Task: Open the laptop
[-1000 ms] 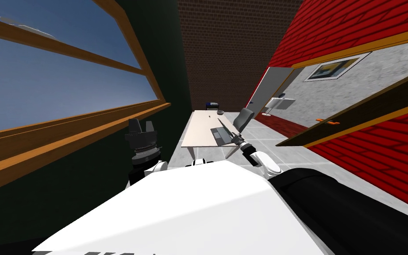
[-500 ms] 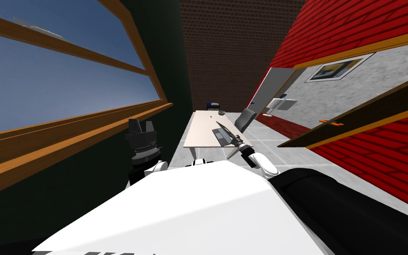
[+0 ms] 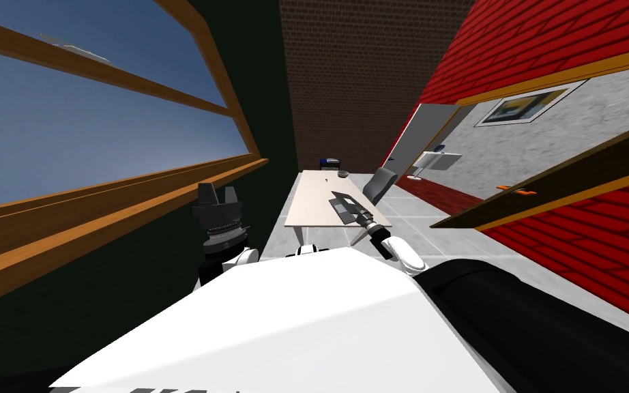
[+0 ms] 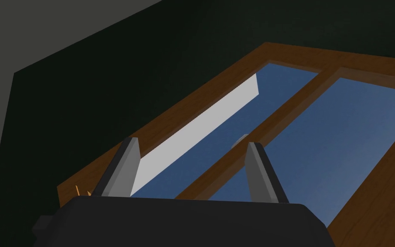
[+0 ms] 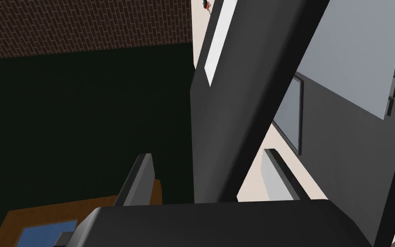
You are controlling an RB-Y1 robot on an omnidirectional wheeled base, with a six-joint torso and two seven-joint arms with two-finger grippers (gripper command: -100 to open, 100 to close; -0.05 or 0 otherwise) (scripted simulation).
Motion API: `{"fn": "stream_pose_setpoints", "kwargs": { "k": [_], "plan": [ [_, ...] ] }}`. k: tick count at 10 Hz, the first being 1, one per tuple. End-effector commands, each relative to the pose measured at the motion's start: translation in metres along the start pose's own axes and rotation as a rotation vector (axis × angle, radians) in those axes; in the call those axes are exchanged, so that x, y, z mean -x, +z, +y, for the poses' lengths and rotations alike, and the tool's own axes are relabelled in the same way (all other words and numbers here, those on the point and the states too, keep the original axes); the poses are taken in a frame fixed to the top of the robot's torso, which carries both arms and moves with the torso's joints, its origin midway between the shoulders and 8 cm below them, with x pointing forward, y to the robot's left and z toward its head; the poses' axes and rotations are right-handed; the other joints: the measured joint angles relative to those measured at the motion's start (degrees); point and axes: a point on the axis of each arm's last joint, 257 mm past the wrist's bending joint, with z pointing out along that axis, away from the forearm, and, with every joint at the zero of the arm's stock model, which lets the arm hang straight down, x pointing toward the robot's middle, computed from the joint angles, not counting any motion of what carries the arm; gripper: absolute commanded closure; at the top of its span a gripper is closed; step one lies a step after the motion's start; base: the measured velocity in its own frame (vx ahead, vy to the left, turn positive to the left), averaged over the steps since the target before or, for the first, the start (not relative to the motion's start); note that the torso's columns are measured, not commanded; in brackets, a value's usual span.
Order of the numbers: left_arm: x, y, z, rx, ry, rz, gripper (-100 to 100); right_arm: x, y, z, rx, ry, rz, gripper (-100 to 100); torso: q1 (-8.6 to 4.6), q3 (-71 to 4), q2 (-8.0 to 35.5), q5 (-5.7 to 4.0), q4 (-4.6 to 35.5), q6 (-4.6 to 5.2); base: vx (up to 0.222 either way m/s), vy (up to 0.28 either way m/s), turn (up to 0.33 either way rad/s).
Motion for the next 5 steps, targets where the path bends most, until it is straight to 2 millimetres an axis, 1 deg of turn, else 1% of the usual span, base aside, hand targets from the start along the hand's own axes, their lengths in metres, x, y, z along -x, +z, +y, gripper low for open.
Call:
{"fn": "stream_pose_setpoints", "kwargs": {
  "k": [1,4,5],
  "plan": [
    [0.0,0.0,0.0,0.0,0.0,0.0,0,-0.012,-0.006,-0.016,-0.001,0.009,-0.011,-100,0.01,0.0,-0.1,-0.01,0.0,-0.05,0.026,0.061,-0.038],
    [0.0,0.0,0.0,0.0,0.0,0.0,0,-0.022,-0.011,-0.033,-0.001,0.008,-0.021,-100,0.05,0.0,0.1,0.05,0.1,-0.06,0.028,0.056,-0.041],
    [0.0,0.0,0.0,0.0,0.0,0.0,0,-0.027,-0.014,-0.044,0.0,0.007,-0.03,-100,0.0,0.1,0.1,0.04,0.1,-0.06,0.023,0.064,-0.054]
  ]
}}
